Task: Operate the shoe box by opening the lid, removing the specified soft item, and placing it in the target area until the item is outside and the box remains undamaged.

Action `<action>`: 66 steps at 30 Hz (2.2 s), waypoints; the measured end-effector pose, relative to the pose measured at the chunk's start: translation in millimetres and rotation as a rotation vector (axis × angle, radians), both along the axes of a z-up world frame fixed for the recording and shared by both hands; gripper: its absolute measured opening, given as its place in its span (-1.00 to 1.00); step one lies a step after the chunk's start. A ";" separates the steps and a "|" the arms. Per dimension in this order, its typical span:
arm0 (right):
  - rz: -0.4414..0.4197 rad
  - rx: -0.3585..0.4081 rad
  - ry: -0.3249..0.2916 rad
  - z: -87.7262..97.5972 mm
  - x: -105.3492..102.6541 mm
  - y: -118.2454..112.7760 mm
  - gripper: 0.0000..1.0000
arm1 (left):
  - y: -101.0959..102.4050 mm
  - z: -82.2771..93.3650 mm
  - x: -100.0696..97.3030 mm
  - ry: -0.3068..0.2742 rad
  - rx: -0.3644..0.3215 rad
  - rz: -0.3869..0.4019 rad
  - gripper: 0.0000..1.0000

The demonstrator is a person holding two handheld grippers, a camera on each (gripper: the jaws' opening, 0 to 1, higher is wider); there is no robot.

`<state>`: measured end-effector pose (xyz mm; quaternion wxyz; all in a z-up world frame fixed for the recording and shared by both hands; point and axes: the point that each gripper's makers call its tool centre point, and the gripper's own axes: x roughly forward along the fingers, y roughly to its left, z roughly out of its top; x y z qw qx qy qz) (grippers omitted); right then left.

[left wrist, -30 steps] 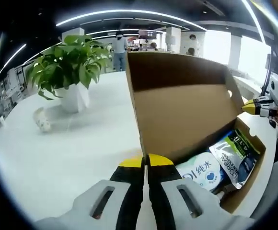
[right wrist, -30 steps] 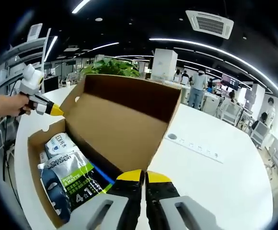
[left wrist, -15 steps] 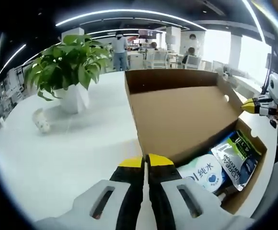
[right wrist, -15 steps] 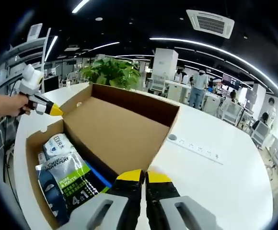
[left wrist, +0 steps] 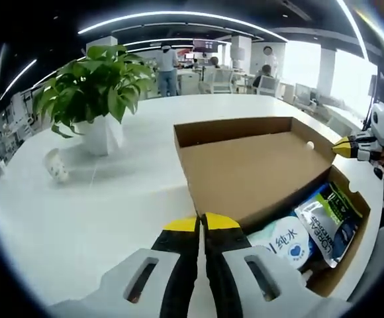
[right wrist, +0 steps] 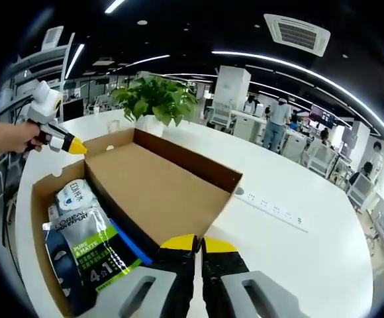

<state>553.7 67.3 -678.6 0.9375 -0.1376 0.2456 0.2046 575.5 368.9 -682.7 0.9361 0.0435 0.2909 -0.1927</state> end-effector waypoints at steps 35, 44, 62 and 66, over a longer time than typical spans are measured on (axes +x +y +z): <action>-0.007 0.009 0.030 -10.9 10.4 -3.1 -1.00 | 1.0 -7.8 8.2 0.042 -0.022 0.016 -0.99; -0.013 0.014 0.032 -11.1 10.4 -3.6 -1.00 | -0.9 -7.1 5.9 0.043 -0.021 0.016 -0.99; -0.008 0.027 0.043 -8.1 4.9 -1.5 -0.97 | -3.0 1.1 3.4 0.029 0.030 0.018 -0.89; 0.004 0.033 0.049 -6.5 -0.1 -0.3 -0.85 | -3.3 8.4 1.9 0.014 0.031 0.018 -0.82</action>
